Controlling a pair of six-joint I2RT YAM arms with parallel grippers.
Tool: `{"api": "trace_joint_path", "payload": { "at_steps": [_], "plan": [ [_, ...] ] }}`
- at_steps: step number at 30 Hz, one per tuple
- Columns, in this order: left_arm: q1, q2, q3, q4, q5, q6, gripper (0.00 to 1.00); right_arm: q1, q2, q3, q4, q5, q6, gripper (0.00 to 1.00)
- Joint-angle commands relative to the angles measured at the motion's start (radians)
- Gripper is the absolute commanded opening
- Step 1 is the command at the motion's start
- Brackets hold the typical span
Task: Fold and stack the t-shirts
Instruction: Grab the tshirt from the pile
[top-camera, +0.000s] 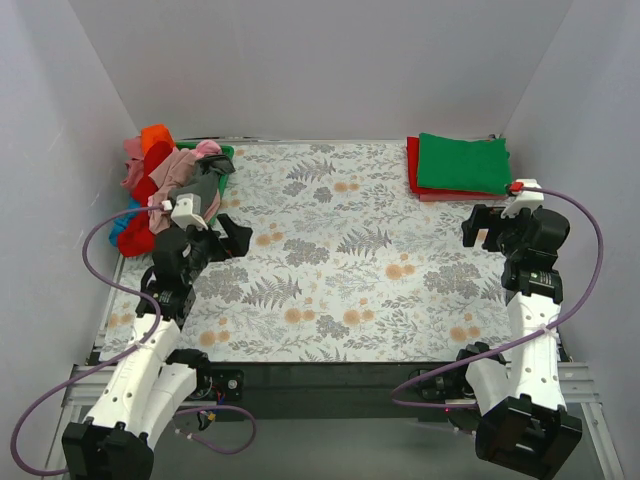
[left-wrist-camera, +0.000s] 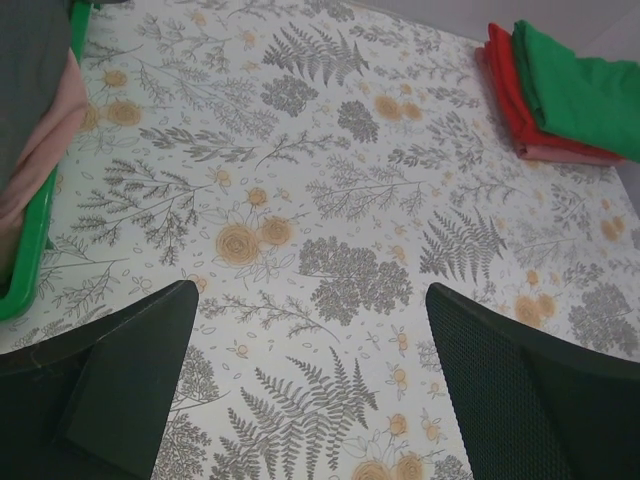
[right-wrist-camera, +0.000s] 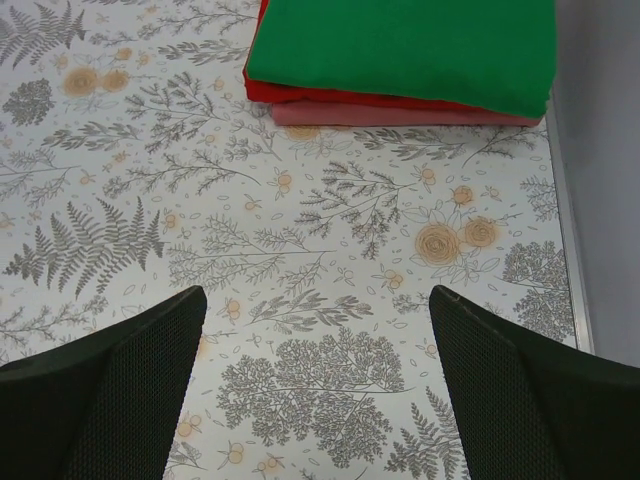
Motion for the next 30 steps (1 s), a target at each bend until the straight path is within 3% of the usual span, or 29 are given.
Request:
{"api": "trace_joint_path", "payload": {
  "at_steps": [1, 9, 13, 17, 19, 24, 30],
  "plan": [
    [-0.003, -0.001, 0.116, -0.056, -0.027, -0.04, 0.98, -0.003, -0.005, 0.047, 0.019, -0.059, 0.014, 0.99],
    [-0.001, 0.097, 0.345, -0.285, -0.185, -0.203, 0.98, -0.003, -0.018, -0.031, 0.019, -0.639, -0.284, 0.98],
    [0.043, 0.221, 0.475, -0.352, -0.205, -0.189, 0.97, -0.003, 0.008, -0.103, 0.003, -0.689, -0.364, 0.98],
    [0.224, 0.408, 0.665, -0.427, -0.012, -0.227, 0.92, -0.012, 0.029, -0.118, -0.021, -0.686, -0.398, 0.98],
    [0.298, 0.511, 0.717, -0.441, 0.048, -0.257, 0.85, -0.014, 0.037, -0.115, -0.027, -0.708, -0.394, 0.98],
    [0.319, 0.7, 0.881, -0.487, -0.094, -0.263, 0.82, -0.017, 0.037, -0.108, -0.046, -0.688, -0.383, 0.99],
    [0.321, 0.868, 1.047, -0.428, -0.232, -0.117, 0.79, -0.018, 0.067, -0.091, -0.067, -0.677, -0.377, 0.98]
  ]
}}
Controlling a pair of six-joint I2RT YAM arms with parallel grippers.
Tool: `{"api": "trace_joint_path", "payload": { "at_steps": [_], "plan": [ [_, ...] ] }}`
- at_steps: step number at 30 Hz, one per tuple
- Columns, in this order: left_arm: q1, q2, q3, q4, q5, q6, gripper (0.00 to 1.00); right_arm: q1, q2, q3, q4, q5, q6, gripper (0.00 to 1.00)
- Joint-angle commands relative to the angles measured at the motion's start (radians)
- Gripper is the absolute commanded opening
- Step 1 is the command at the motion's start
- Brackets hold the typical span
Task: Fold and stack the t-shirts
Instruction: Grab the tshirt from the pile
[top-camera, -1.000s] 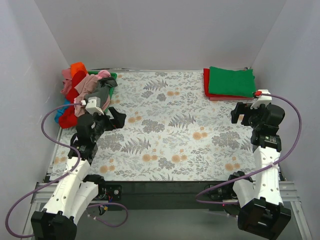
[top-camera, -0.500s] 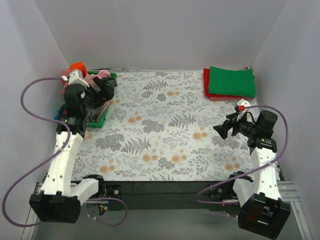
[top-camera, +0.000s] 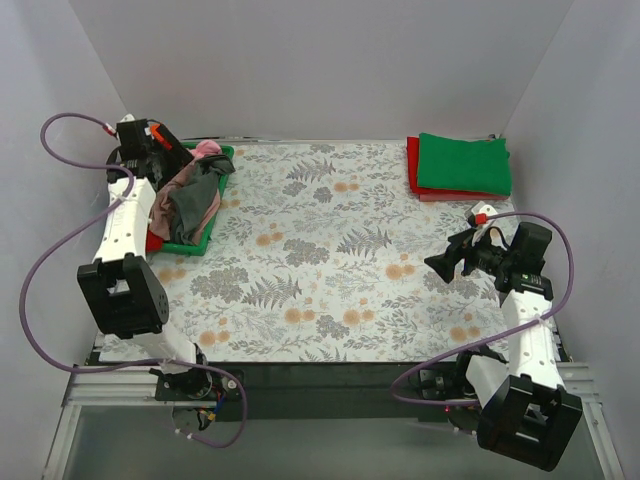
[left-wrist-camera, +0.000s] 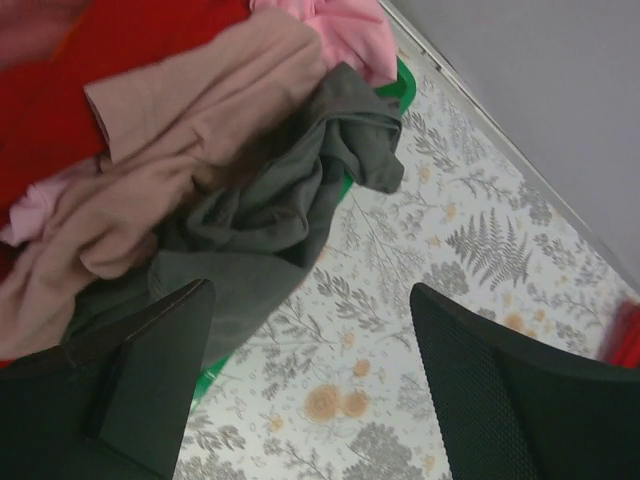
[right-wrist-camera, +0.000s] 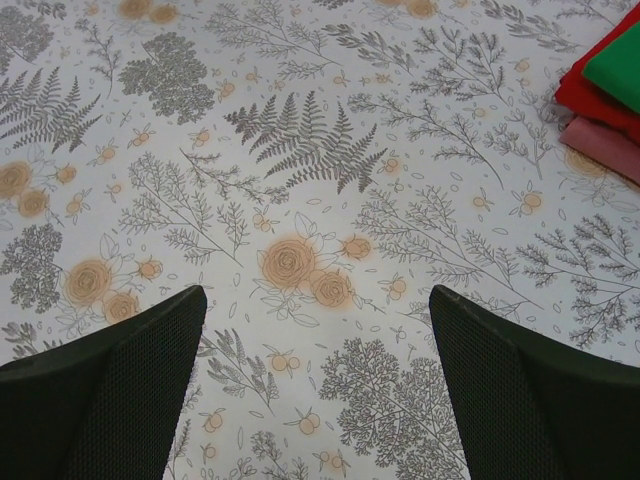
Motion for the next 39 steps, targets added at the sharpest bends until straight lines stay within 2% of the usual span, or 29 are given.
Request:
{"api": "trace_joint_path", "payload": {
  "at_steps": [1, 3, 6, 9, 16, 24, 28, 34, 39],
  "plan": [
    [0.0, 0.02, 0.121, 0.052, -0.101, 0.136, 0.76, -0.007, 0.024, 0.042, -0.031, -0.015, -0.006, 0.98],
    [0.002, 0.089, 0.178, 0.069, -0.115, 0.2, 0.74, -0.005, 0.028, 0.046, -0.04, -0.009, -0.006, 0.98],
    [0.002, 0.188, 0.288, 0.069, -0.109, 0.306, 0.58, -0.007, 0.028, 0.048, -0.046, -0.001, -0.007, 0.98],
    [0.008, 0.26, 0.354, 0.069, -0.138, 0.328, 0.54, -0.01, 0.028, 0.048, -0.052, 0.002, -0.007, 0.98],
    [0.029, 0.401, 0.482, 0.077, -0.165, 0.331, 0.54, -0.011, 0.047, 0.052, -0.069, -0.016, -0.009, 0.99],
    [0.039, 0.526, 0.607, 0.11, -0.319, 0.297, 0.56, -0.014, 0.096, 0.065, -0.092, -0.039, -0.015, 0.98],
    [0.045, 0.551, 0.626, 0.13, -0.398, 0.283, 0.63, -0.017, 0.11, 0.071, -0.103, -0.05, -0.019, 0.98],
    [0.052, 0.586, 0.634, 0.143, -0.374, 0.294, 0.67, -0.025, 0.131, 0.077, -0.115, -0.067, -0.023, 0.98],
    [0.056, 0.615, 0.634, 0.141, -0.316, 0.297, 0.64, -0.04, 0.143, 0.08, -0.122, -0.087, -0.024, 0.98]
  ]
}}
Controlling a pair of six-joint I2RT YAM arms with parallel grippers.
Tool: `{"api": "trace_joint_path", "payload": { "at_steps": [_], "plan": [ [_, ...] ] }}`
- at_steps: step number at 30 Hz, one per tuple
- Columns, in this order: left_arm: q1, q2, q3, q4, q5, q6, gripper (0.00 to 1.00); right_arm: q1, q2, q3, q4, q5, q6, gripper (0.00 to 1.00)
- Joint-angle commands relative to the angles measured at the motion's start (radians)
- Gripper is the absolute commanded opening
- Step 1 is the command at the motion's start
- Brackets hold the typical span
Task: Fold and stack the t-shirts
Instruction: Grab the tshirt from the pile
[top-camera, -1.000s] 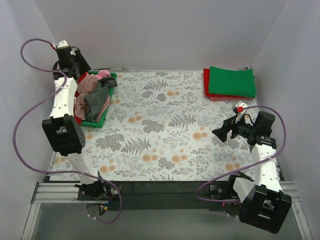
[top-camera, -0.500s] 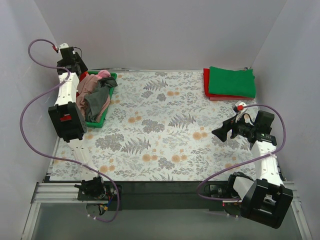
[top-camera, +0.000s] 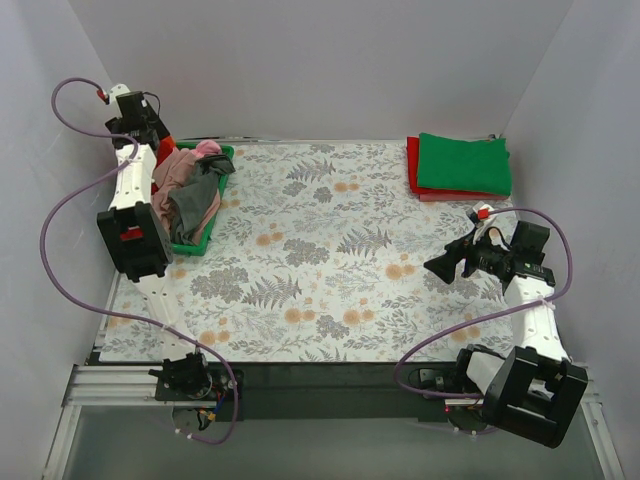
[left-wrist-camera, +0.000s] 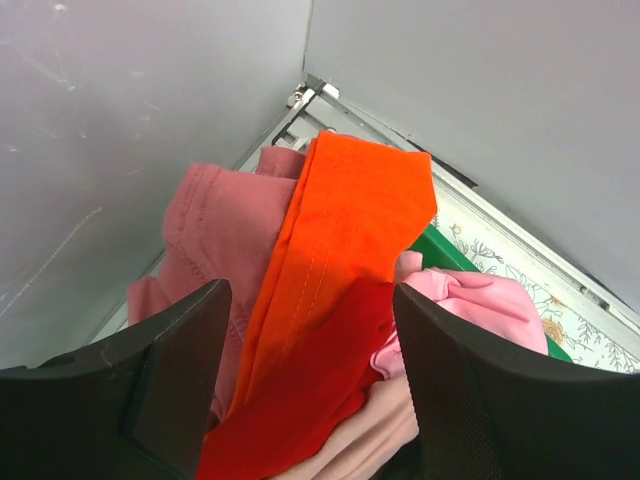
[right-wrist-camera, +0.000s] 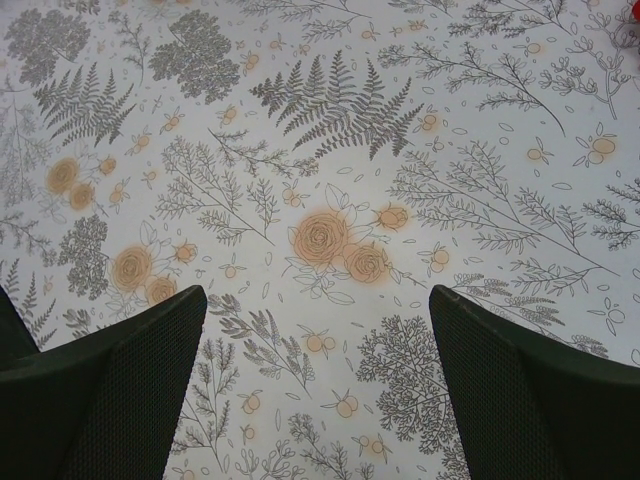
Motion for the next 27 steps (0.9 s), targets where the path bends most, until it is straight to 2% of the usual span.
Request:
{"api": "trace_joint_path", "payload": {
  "at_steps": [1, 5, 9, 10, 12, 13, 15, 27],
  "plan": [
    [0.01, 0.032, 0.033, 0.009, 0.023, 0.007, 0.63, -0.019, 0.008, 0.045, -0.02, -0.046, -0.015, 0.98],
    [0.019, 0.043, 0.028, 0.009, 0.029, -0.004, 0.59, -0.034, 0.012, 0.046, -0.025, -0.064, -0.016, 0.98],
    [0.03, 0.058, 0.027, 0.009, 0.077, -0.019, 0.44, -0.047, 0.015, 0.046, -0.029, -0.078, -0.016, 0.98],
    [0.029, 0.06, 0.028, 0.009, 0.09, -0.021, 0.32, -0.048, 0.017, 0.048, -0.029, -0.079, -0.016, 0.98],
    [0.029, 0.064, 0.046, 0.011, 0.107, -0.029, 0.2, -0.051, 0.017, 0.048, -0.031, -0.086, -0.018, 0.99],
    [0.029, 0.061, 0.056, 0.009, 0.118, -0.03, 0.09, -0.053, 0.02, 0.046, -0.032, -0.09, -0.019, 0.98],
    [0.03, 0.041, 0.083, 0.011, 0.126, -0.036, 0.0, -0.056, 0.02, 0.046, -0.032, -0.095, -0.019, 0.99],
    [0.027, -0.097, 0.162, 0.045, 0.155, -0.13, 0.0, -0.061, 0.026, 0.045, -0.037, -0.116, -0.021, 0.98]
  ]
}}
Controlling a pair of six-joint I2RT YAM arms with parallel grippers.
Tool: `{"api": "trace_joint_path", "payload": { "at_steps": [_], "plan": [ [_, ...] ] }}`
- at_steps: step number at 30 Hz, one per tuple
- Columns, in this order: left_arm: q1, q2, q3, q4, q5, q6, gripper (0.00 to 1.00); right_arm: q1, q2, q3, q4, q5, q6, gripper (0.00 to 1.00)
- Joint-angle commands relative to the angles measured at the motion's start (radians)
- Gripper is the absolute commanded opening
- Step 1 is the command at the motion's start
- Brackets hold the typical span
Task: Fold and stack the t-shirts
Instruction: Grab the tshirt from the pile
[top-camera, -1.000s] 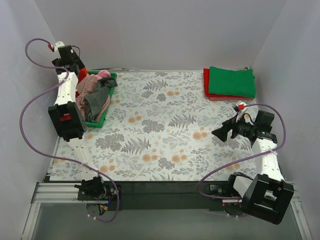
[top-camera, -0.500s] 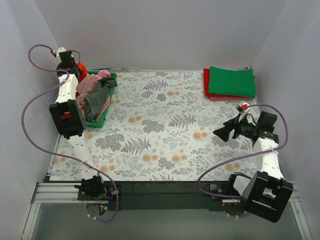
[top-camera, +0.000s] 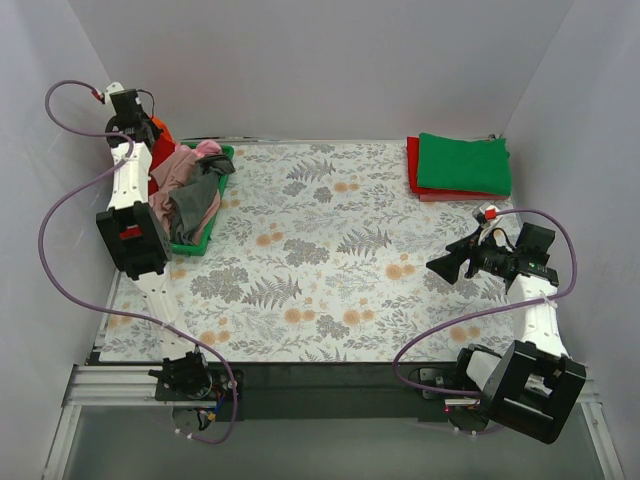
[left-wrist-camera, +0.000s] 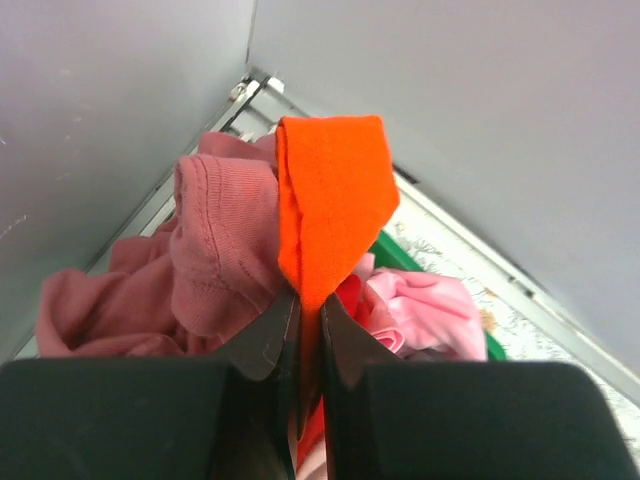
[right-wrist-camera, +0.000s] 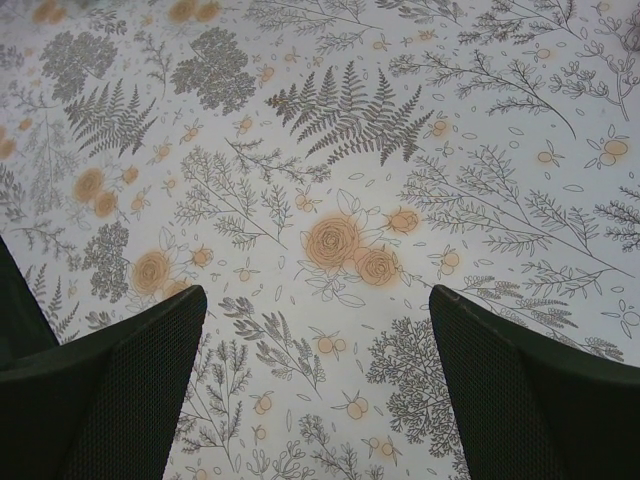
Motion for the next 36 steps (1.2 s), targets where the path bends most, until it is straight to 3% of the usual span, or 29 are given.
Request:
{"api": "trace_joint_path", "payload": {
  "at_steps": [1, 14, 17, 21, 22, 26, 29, 30, 33, 36],
  "plan": [
    [0.003, -0.169, 0.077, 0.085, 0.027, -0.06, 0.0, -0.007, 0.005, 0.041, -0.014, -0.038, -0.008, 0.98],
    [0.003, -0.264, 0.071, 0.099, 0.122, -0.093, 0.0, -0.009, 0.017, 0.044, -0.02, -0.044, -0.008, 0.98],
    [0.003, -0.313, -0.01, 0.098, 0.171, -0.09, 0.0, -0.009, 0.015, 0.047, -0.021, -0.044, -0.01, 0.98],
    [0.003, -0.512, -0.313, 0.172, 0.229, -0.097, 0.0, -0.009, 0.015, 0.048, -0.026, -0.045, -0.01, 0.98],
    [0.003, -0.555, -0.481, 0.203, 0.234, -0.095, 0.0, -0.009, 0.015, 0.05, -0.027, -0.047, -0.011, 0.99],
    [0.003, -0.733, -0.796, 0.277, 0.281, -0.1, 0.01, -0.012, 0.012, 0.053, -0.032, -0.053, -0.011, 0.99],
    [0.003, -0.767, -0.952, 0.254, 0.41, -0.09, 0.05, -0.015, 0.011, 0.053, -0.034, -0.059, -0.011, 0.98],
    [0.002, -0.757, -1.019, 0.212, 0.492, -0.072, 0.18, -0.015, 0.008, 0.051, -0.034, -0.062, -0.011, 0.98],
    [0.003, -0.74, -1.049, 0.173, 0.518, -0.049, 0.25, -0.015, 0.003, 0.051, -0.035, -0.062, -0.013, 0.98],
    [0.003, -0.749, -1.034, 0.144, 0.504, -0.028, 0.41, -0.016, 0.003, 0.051, -0.037, -0.064, -0.013, 0.98]
  ]
}}
